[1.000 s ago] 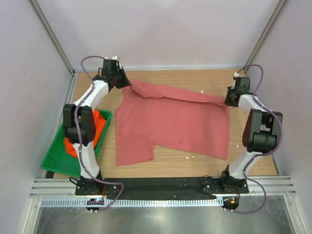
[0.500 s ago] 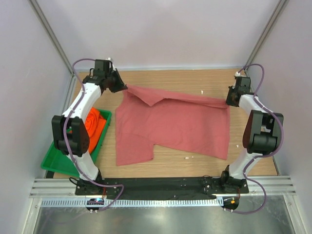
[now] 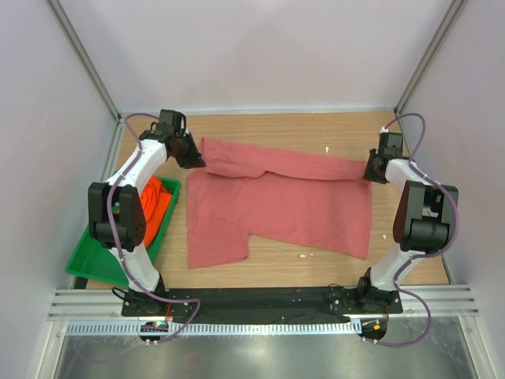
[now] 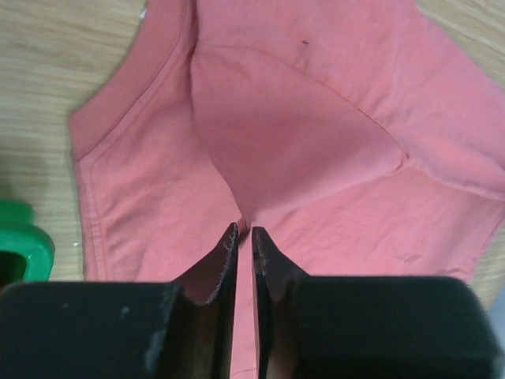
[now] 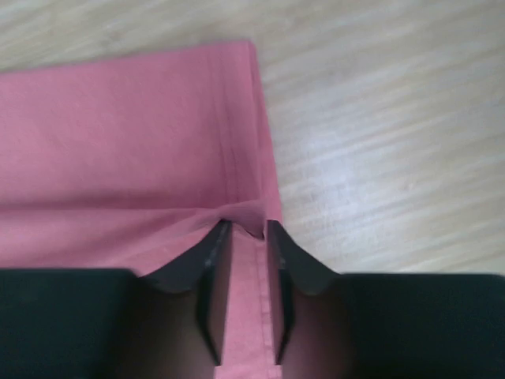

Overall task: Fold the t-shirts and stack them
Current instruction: Fold the tshirt

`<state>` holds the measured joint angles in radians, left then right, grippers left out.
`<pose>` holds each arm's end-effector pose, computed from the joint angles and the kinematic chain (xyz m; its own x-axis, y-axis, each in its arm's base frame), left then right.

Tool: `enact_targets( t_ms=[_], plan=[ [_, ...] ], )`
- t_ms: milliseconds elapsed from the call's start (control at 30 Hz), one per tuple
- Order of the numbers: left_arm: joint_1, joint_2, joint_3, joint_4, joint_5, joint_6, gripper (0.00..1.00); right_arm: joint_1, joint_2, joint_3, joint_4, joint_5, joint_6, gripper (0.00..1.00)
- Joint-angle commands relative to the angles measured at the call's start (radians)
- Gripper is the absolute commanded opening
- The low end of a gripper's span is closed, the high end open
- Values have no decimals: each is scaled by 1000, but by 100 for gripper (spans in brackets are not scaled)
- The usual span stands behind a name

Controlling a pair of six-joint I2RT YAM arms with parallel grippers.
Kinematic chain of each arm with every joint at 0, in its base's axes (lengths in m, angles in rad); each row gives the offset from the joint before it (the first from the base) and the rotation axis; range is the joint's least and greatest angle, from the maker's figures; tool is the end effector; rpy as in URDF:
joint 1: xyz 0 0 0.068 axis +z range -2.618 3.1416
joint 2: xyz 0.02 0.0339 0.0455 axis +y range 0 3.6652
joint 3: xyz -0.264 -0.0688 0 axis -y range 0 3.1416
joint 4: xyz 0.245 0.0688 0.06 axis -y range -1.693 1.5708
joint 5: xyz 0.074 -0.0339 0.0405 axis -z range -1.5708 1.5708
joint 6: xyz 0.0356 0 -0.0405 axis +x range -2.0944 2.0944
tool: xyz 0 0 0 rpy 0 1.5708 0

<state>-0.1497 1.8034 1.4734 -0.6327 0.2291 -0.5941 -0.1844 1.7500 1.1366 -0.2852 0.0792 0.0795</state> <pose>0.3885 -0.0668 0.2586 -0.8256 -0.4268 -0.3691 -0.2276 0.8505 -0.4742 0.3633 -0.0706 0.1956 -0.7484 0.2201 -0.6257 0.2916 0.9565 -0.0123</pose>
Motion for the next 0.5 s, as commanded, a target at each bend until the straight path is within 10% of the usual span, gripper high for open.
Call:
enact_targets(
  t_ms=[0, 67, 200, 467],
  plan=[
    [9, -82, -13, -67, -46, 8, 14, -3, -121, -76, -8, 74, 83, 33],
    [9, -110, -31, -84, -59, 11, 34, -3, -164, -155, 55, 106, 152, 54],
    [9, -141, -9, -102, -137, 31, 63, -3, -155, -143, 104, 85, 183, 62],
    [18, 165, 327, -100, -47, 92, 57, -10, -66, -48, 112, 24, 227, 67]
  ],
)
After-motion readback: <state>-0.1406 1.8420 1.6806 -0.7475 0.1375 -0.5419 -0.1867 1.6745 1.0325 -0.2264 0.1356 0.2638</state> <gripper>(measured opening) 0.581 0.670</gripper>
